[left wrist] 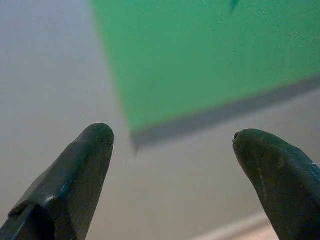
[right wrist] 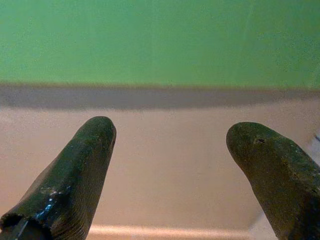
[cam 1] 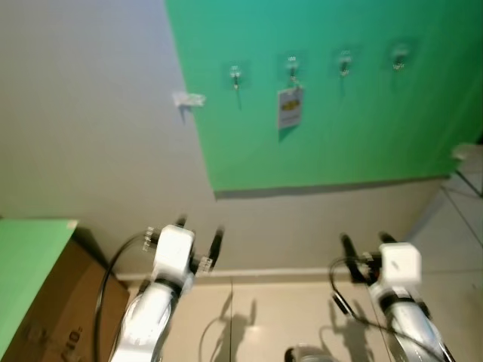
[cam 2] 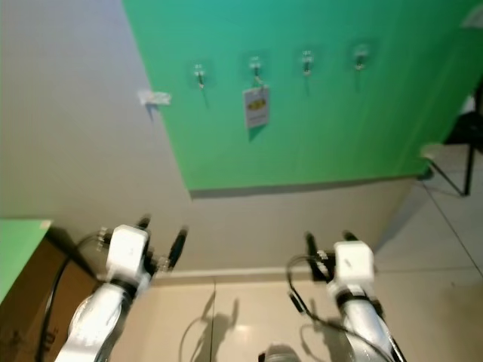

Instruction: Hang keys on a hook

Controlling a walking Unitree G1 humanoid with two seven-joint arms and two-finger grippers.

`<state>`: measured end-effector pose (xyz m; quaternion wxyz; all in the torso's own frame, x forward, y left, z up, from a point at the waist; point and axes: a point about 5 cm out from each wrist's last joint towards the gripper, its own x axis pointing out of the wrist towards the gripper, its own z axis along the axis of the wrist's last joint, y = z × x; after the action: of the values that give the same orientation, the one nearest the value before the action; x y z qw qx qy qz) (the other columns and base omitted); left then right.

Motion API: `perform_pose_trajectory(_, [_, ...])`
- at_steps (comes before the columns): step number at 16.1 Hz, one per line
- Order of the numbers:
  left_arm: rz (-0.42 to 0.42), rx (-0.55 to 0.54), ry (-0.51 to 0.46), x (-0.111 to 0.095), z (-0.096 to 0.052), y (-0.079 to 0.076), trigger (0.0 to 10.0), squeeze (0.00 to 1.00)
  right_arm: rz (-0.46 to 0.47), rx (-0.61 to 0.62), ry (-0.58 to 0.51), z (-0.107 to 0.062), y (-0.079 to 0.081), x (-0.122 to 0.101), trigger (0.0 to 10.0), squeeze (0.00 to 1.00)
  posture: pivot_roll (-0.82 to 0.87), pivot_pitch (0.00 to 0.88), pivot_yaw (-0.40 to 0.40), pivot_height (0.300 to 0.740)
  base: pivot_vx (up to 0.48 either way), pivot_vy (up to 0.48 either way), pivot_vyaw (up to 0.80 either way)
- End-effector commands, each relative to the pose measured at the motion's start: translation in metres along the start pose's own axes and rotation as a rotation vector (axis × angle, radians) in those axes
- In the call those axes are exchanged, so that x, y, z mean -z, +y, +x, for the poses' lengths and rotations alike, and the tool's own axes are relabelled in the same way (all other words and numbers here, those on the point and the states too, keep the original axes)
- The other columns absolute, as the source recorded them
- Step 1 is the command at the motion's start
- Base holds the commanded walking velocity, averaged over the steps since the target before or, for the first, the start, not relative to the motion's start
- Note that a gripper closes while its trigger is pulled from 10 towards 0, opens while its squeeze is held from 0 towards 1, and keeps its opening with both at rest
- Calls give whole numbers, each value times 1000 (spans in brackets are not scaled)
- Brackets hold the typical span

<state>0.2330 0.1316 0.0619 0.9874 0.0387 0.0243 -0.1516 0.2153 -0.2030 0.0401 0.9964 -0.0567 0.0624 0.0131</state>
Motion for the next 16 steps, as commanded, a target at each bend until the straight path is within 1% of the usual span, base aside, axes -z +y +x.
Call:
perform_pose_trajectory(1, [-30,-36,24,1,1,6,10000,0,13,-15,-13,7,3,-6,10000,0,-219,14,113,740,0,0,0])
perform_pose_trajectory(2, [-37,-48,27,-1,3,9,10000,0,23,-19,-21,13,4,-10,10000,0,-217,13,112,740,0,319,0])
perform_pose_trajectory(4, [-78,-94,38,1,6,18,10000,0,34,-11,-16,21,3,-12,10000,0,-212,10,113,740,0,480,0])
perform_pose_trajectory(5, [-93,-102,40,1,7,19,10000,0,35,-13,-13,23,3,-12,10000,0,-211,10,110,740,0,480,0])
perform_pose_trajectory(7, [-88,-110,39,0,10,19,10000,0,24,-38,-10,27,8,-13,10000,0,-206,9,107,740,0,480,0])
perform_pose_trajectory(9, [-103,-123,39,0,12,20,10000,0,21,-52,-2,30,11,-12,10000,0,-205,10,106,740,0,476,800])
perform_pose_trajectory(10, [-100,-122,40,0,12,20,10000,0,12,-71,3,31,14,-12,10000,0,-203,11,104,740,0,480,788])
perform_pose_trajectory(14, [-78,-130,39,-1,14,23,10000,0,16,-94,9,35,19,-12,10000,0,-198,10,103,740,0,480,773])
perform_pose_trajectory(16, [-64,-141,46,-1,15,25,10000,0,27,-105,18,37,21,-11,10000,0,-196,12,103,740,0,0,741])
